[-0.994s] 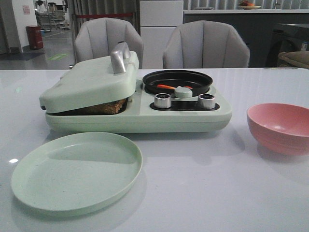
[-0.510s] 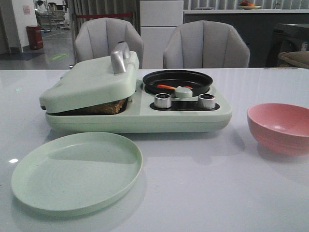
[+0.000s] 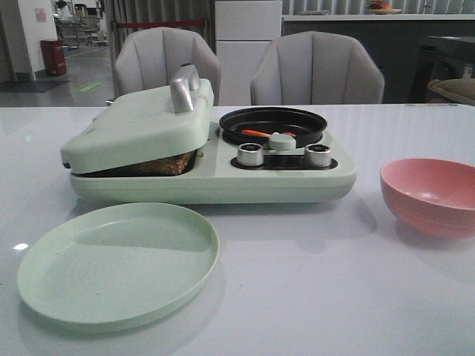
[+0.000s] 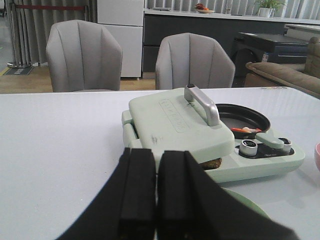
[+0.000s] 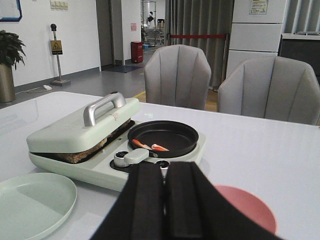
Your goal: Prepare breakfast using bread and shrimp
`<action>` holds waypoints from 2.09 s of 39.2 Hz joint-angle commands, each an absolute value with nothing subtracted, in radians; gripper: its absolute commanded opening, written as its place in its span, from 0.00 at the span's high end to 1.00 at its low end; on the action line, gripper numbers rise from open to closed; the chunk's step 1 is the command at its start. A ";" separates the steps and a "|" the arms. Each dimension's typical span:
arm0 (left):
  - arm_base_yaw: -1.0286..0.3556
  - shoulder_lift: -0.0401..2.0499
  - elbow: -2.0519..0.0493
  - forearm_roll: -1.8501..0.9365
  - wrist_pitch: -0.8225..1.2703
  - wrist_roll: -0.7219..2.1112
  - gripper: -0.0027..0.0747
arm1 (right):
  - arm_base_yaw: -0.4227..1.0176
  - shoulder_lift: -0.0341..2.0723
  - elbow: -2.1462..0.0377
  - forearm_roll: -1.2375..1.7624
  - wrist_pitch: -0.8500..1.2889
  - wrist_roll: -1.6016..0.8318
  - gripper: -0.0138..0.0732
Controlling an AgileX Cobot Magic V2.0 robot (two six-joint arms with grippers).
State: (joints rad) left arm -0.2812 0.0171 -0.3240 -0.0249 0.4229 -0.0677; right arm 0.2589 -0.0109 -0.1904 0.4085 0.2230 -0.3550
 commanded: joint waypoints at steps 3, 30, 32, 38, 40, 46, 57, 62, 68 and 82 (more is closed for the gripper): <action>-0.288 0.033 -0.348 -0.032 0.338 -0.077 0.82 | 0.262 -0.001 -0.212 0.415 0.152 -0.365 0.68; -0.273 0.033 -0.228 0.126 0.180 -0.077 0.82 | 0.262 -0.001 -0.212 0.415 0.152 -0.365 0.68; -0.252 0.033 -0.191 0.126 0.124 -0.077 0.82 | 0.262 -0.001 -0.212 0.415 0.153 -0.365 0.68; -0.142 0.033 -0.084 0.115 -0.019 -0.079 0.82 | 0.262 -0.001 -0.212 0.415 0.154 -0.365 0.68; -0.105 0.033 -0.055 0.096 -0.058 -0.079 0.82 | 0.262 -0.001 -0.212 0.415 0.154 -0.365 0.68; -0.029 0.004 0.008 0.034 -0.107 -0.080 0.82 | 0.262 -0.001 -0.212 0.415 0.154 -0.365 0.68; -0.026 -0.024 0.010 0.025 -0.070 -0.082 0.82 | 0.262 -0.001 -0.212 0.415 0.155 -0.365 0.68; -0.042 -0.024 0.010 0.037 -0.070 -0.082 0.82 | 0.262 -0.001 -0.212 0.415 0.155 -0.365 0.68; -0.076 -0.024 0.010 0.037 -0.070 -0.082 0.82 | 0.262 -0.001 -0.212 0.415 0.155 -0.365 0.68; -0.076 -0.024 0.010 0.037 -0.070 -0.082 0.82 | 0.262 -0.001 -0.212 0.415 0.155 -0.365 0.68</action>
State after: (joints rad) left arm -0.0689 -0.0049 0.0037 0.0377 0.0000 -0.0716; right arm 0.2589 -0.0112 -0.1889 0.4085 0.2234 -0.3550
